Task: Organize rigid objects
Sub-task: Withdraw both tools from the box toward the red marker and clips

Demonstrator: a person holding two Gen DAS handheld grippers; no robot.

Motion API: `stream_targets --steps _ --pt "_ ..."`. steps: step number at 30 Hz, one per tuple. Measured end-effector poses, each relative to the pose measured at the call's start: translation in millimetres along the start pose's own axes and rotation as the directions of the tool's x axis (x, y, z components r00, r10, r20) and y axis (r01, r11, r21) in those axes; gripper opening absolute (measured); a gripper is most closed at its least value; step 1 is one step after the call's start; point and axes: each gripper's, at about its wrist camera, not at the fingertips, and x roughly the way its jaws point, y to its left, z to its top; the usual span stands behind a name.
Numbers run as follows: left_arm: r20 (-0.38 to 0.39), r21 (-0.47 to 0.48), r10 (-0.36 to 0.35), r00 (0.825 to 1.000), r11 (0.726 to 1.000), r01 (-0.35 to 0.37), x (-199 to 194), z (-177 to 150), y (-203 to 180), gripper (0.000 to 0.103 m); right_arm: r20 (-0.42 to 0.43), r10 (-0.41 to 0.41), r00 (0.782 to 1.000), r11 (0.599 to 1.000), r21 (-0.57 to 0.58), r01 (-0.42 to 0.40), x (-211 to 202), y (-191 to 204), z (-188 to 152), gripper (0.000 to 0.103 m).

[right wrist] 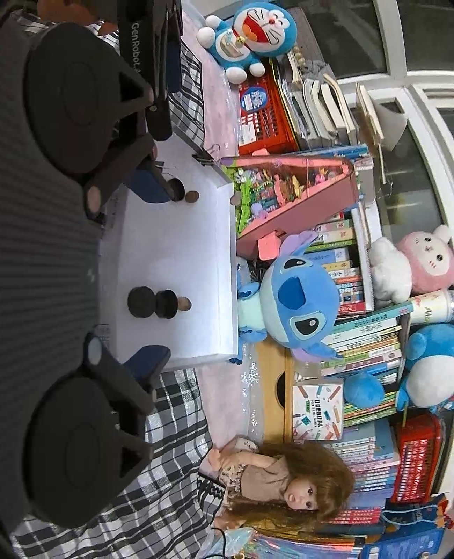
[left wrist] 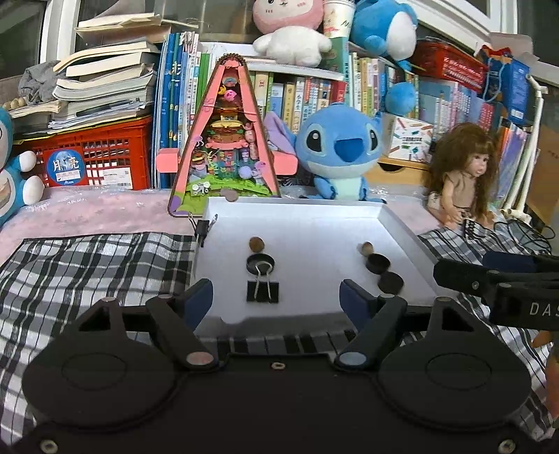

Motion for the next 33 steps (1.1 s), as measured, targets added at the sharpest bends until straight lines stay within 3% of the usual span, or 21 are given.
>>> stream_targets --steps 17,33 --pt "0.033 0.008 -0.017 0.999 1.000 0.017 -49.2 -50.7 -9.5 0.081 0.080 0.004 0.997 0.996 -0.090 0.003 -52.3 15.9 -43.4 0.102" --pt "0.046 0.013 0.018 0.999 1.000 -0.019 -72.4 -94.0 2.8 0.082 0.064 -0.032 0.997 0.996 -0.078 0.037 -74.9 13.9 -85.5 0.103"
